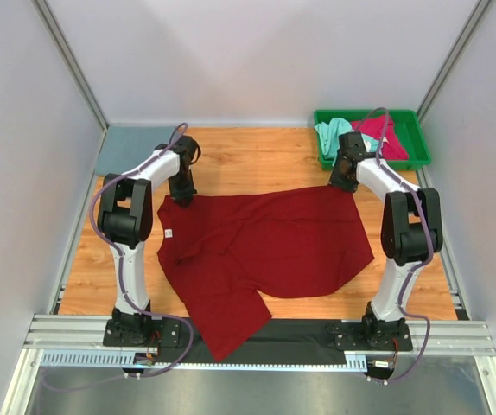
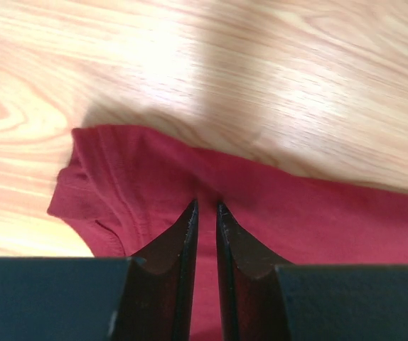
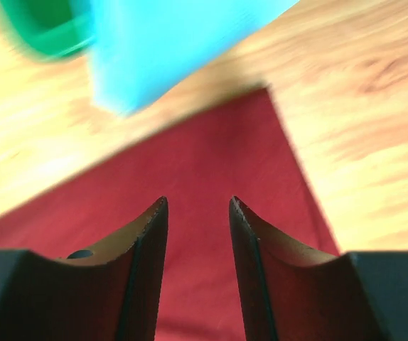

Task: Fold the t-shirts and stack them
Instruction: Fold the tshirt

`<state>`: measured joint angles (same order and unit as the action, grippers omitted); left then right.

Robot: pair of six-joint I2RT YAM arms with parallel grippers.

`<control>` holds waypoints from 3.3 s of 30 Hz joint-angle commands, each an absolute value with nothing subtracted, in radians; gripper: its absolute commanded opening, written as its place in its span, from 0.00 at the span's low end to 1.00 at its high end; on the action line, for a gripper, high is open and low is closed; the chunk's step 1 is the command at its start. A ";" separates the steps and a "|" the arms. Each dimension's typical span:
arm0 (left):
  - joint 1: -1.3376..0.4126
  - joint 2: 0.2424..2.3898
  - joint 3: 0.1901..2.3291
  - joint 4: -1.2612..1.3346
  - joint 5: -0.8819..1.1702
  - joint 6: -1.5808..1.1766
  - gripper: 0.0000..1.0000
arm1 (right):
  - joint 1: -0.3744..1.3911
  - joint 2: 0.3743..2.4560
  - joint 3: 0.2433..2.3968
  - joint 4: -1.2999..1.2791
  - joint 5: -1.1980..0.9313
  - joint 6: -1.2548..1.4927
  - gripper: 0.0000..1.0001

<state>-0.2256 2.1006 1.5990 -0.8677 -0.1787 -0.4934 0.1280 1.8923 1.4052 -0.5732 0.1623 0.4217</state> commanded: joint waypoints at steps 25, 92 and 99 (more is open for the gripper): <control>-0.163 2.217 1.855 -0.885 -0.130 -0.390 0.31 | -0.100 2.097 1.522 -0.749 0.210 0.703 0.37; -0.143 1.625 1.069 -0.637 0.250 -0.514 0.33 | 0.723 2.043 1.247 -0.110 -0.387 1.080 0.28; -0.143 1.620 1.086 -0.647 0.253 -0.522 0.33 | 0.704 1.987 1.250 -0.182 -0.405 1.034 0.07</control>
